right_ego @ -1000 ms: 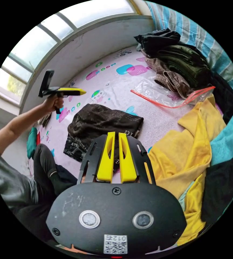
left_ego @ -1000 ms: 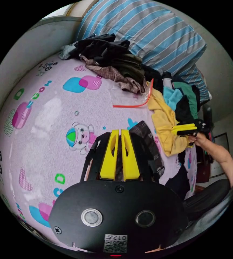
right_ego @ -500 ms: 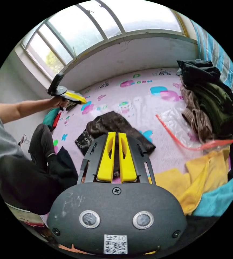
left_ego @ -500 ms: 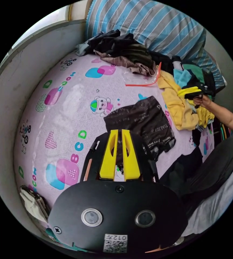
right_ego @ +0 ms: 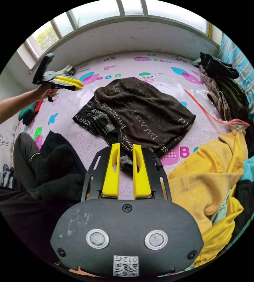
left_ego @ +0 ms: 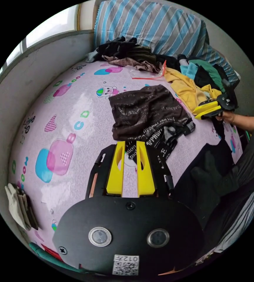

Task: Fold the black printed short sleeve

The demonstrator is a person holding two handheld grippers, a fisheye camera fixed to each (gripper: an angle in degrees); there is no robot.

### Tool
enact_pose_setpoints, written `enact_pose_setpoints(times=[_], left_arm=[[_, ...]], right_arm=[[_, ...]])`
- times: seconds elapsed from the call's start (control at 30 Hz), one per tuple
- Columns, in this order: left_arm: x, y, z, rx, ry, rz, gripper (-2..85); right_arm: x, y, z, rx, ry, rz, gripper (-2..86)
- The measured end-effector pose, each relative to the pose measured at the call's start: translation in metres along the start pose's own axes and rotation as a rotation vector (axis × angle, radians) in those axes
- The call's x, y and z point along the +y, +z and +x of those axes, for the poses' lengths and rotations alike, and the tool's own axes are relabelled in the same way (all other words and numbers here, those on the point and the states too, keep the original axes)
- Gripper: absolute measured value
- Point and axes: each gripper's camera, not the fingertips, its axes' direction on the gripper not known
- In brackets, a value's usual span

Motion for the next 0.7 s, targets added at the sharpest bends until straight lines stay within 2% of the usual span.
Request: enact_pose_setpoints(times=[0.1, 0.23, 0.43, 0.7], left_arm=[[0.016, -0.004, 0.014, -0.087, 0.04, -0.026, 6.6], [0.018, -0.003, 0.019, -0.129, 0.067, -0.043, 7.6], [0.002, 0.02, 0.028, -0.217, 0.197, -0.091, 9.4], [-0.018, 0.066, 0.034, -0.306, 0.483, -0.22, 8.1]], right_arm=[[0.005, 0.006, -0.024, 0.157, -0.043, -0.015, 7.7], [0.0, 0.025, -0.045, 0.255, -0.138, -0.073, 8.2], [-0.006, 0.053, -0.047, 0.269, -0.232, -0.12, 9.0], [0.0, 0.062, -0.039, 0.238, -0.274, -0.105, 9.2]])
